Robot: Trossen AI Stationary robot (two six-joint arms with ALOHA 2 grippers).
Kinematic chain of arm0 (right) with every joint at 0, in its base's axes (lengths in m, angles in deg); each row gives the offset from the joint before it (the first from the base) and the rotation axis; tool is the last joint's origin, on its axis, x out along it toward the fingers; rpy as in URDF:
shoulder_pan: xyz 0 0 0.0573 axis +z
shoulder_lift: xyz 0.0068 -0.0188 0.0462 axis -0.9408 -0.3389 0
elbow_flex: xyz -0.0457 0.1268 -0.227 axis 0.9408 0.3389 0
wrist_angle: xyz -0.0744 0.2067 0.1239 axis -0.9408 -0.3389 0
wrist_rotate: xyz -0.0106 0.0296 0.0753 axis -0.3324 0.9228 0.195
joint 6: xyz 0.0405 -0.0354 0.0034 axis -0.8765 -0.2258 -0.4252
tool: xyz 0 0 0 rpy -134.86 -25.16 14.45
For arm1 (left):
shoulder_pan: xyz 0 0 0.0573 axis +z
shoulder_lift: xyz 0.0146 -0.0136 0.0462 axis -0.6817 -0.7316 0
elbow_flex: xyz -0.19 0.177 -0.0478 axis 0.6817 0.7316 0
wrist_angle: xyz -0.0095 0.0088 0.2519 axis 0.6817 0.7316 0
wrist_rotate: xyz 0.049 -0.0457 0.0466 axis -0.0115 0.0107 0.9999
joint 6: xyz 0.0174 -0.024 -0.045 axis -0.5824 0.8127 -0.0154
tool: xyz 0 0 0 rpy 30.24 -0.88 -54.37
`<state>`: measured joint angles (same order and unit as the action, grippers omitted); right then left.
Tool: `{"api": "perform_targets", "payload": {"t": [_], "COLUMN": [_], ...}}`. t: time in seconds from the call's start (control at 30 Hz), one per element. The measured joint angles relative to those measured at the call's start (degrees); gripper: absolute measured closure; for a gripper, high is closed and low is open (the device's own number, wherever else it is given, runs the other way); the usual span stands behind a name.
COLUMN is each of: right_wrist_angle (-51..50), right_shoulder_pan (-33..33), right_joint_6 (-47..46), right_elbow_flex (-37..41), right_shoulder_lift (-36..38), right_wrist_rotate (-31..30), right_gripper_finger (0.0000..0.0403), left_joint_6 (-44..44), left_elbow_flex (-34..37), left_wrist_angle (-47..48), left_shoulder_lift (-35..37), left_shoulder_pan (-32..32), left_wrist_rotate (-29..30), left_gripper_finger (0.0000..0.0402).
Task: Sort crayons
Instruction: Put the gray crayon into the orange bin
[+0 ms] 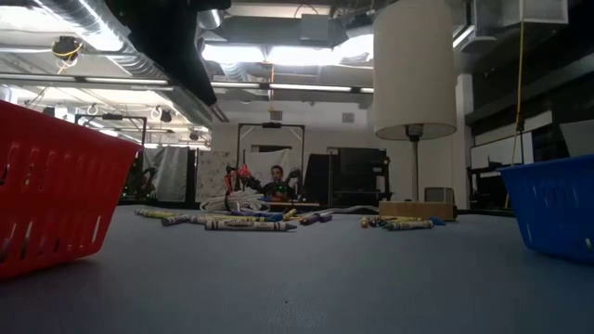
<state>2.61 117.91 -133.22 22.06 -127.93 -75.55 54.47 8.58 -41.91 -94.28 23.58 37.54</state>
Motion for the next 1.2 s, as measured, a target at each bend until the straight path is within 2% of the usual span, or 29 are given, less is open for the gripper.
{"api": "perform_targets", "payload": {"t": [0.17, 0.5, 0.67, 0.9, 1.2], "right_wrist_angle": [-2.41, -4.00, -5.20, -5.13, -5.13], "right_shoulder_pan": [7.43, 15.93, 17.64, 17.55, 17.51], "right_joint_6": [-11.41, -23.08, -26.85, -27.80, -27.39], "right_elbow_flex": [0.00, -0.02, -0.02, -0.02, -0.02], "right_shoulder_lift": [0.00, -0.07, -1.14, -3.93, -5.42], "right_wrist_rotate": [0.08, 1.80, 2.11, 5.87, 4.23], "right_gripper_finger": [0.0384, 0.0384, 0.0384, 0.0384, 0.0384], "left_joint_6": [-1.01, -1.04, -1.06, -1.08, -2.72], "left_elbow_flex": [0.00, 0.00, 0.00, 0.00, 0.00], "left_wrist_angle": [0.00, 0.00, 0.00, -0.01, -0.22], "left_shoulder_lift": [0.00, 0.00, 0.00, 0.00, 0.00], "left_shoulder_pan": [0.00, 0.00, 0.00, 0.00, 0.00], "left_wrist_rotate": [0.47, 0.45, 0.45, 0.45, 0.28], "left_gripper_finger": [0.0309, 0.0309, 0.0309, 0.0309, 0.0311]}}
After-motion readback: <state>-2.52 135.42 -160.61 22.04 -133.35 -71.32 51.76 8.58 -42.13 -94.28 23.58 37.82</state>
